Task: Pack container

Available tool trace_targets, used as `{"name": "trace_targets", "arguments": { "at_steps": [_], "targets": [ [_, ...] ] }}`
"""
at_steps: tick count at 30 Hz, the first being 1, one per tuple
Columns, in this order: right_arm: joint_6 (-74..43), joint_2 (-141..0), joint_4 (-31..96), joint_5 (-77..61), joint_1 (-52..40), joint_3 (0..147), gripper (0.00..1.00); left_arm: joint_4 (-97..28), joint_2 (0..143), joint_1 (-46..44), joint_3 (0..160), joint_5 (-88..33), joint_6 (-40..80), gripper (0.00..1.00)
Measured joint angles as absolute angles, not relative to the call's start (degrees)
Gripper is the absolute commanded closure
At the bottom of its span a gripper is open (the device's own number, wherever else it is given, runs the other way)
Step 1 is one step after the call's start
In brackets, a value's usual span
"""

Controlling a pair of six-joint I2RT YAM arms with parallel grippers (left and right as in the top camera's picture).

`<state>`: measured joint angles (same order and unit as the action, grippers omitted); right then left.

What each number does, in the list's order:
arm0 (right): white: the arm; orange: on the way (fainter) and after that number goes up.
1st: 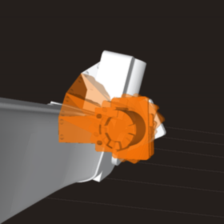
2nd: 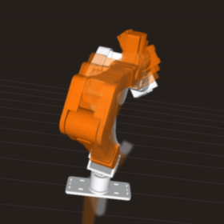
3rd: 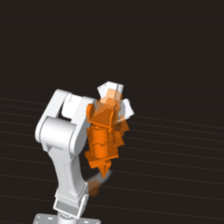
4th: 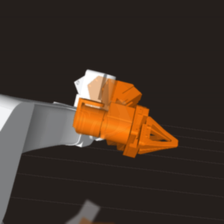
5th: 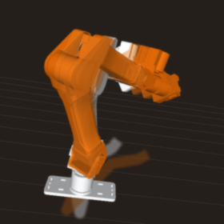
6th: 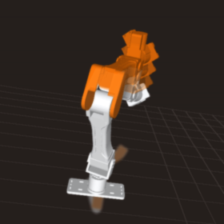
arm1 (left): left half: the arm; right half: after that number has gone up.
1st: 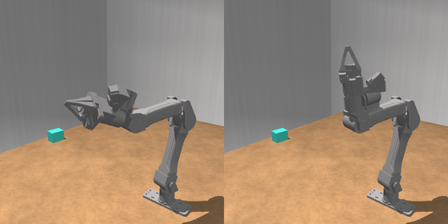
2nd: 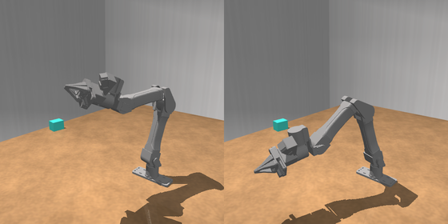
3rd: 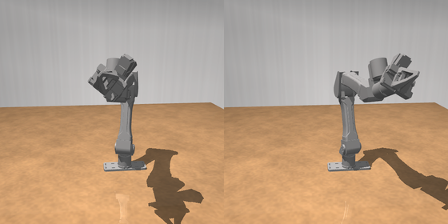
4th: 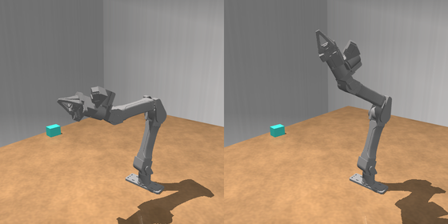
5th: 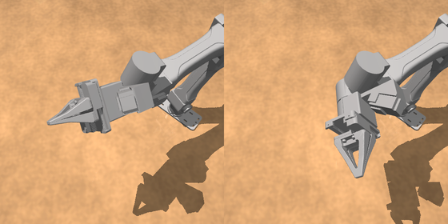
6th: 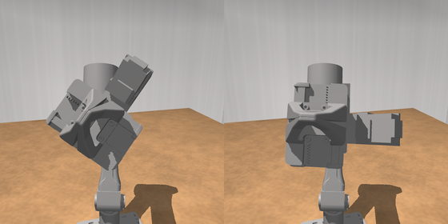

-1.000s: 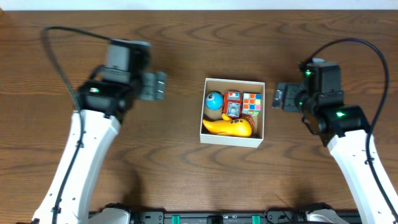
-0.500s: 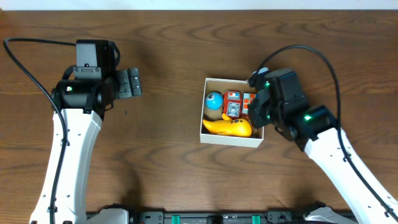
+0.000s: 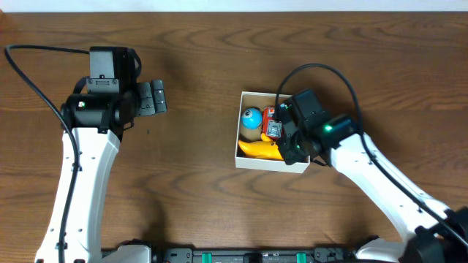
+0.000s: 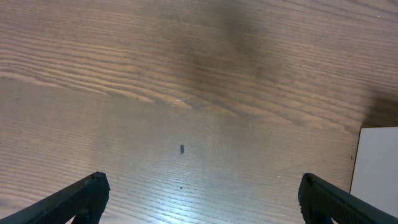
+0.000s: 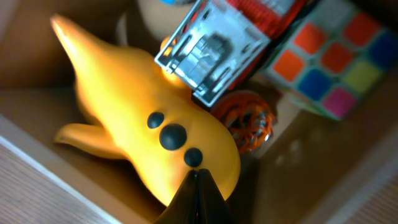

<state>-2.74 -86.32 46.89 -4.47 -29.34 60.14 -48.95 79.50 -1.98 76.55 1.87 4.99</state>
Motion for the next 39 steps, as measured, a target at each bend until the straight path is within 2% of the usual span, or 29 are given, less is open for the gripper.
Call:
{"name": "trace_targets", "arguments": {
  "at_steps": [13, 16, 17, 18, 22, 23, 26, 28, 34, 39],
  "targets": [
    [-2.8, -93.2, 45.2, -3.5, -30.0, 60.2, 0.99, -49.0, 79.5, -2.0, 76.6, 1.9, 5.4, 0.02],
    [-3.0, -92.1, 45.8, -2.1, -30.0, 60.2, 0.95, -49.0, 79.5, -2.0, 76.6, 1.9, 5.4, 0.02],
    [-3.3, -91.3, 46.2, -1.4, -30.1, 60.2, 0.86, -49.0, 79.5, -2.0, 76.6, 1.9, 5.4, 0.02],
    [-3.4, -90.3, 46.5, -0.6, -30.1, 60.2, 0.71, -49.0, 79.5, -2.0, 76.6, 1.9, 5.4, 0.02],
    [-4.4, -82.9, 46.6, 3.0, -29.6, 61.1, 0.37, -49.0, 79.5, -2.0, 76.6, 1.9, 5.4, 0.02],
    [-4.9, -81.4, 46.4, 3.7, -29.4, 61.4, 0.3, -49.0, 79.5, -2.0, 76.6, 1.9, 5.4, 0.02],
    [-7.0, -76.6, 46.0, 6.5, -26.6, 62.4, 0.16, -48.9, 79.5, -2.0, 76.6, 1.8, 5.1, 0.02],
    [-8.1, -75.3, 45.5, 7.9, -24.1, 62.7, 0.01, -48.4, 79.5, -2.0, 76.6, 1.0, 4.2, 0.02],
    [-9.0, -76.0, 38.9, 10.1, -15.4, 62.6, 0.01, -43.5, 79.5, -2.6, 76.4, -2.9, -0.4, 0.02],
    [-9.2, -76.0, 27.9, 13.4, -10.5, 62.7, 0.01, -38.8, 80.9, -4.3, 76.2, -3.2, -2.8, 0.02]
  ]
}}
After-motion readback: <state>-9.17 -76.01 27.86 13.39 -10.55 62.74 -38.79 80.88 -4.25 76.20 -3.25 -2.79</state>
